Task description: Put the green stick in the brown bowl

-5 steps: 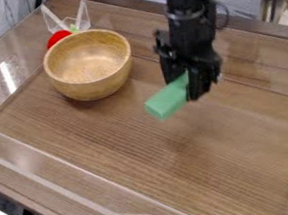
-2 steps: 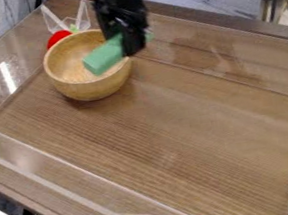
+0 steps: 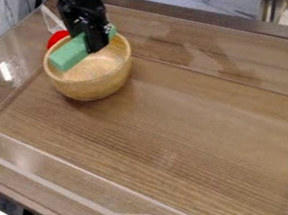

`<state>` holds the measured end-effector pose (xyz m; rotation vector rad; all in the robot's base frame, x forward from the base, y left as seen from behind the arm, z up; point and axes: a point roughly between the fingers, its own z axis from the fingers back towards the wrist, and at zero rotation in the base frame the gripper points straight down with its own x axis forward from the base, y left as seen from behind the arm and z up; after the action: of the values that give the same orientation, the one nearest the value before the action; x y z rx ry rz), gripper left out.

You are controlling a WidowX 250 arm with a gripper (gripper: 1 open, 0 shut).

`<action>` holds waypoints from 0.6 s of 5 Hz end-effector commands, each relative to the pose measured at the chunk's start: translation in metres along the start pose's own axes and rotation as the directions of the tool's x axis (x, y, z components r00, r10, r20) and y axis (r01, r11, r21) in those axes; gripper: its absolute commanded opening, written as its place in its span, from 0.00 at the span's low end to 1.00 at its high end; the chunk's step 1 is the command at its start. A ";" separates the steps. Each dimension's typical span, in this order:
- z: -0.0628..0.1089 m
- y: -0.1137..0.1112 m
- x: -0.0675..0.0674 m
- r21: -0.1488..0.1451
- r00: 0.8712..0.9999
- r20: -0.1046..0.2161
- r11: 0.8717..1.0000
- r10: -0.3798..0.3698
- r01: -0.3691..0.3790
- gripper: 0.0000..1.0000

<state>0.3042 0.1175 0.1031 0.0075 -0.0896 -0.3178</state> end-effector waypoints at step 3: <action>0.015 0.011 0.015 0.053 0.998 0.070 0.999 -0.003 -0.001 0.00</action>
<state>0.3108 0.1198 0.1013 0.0159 -0.1080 -0.3159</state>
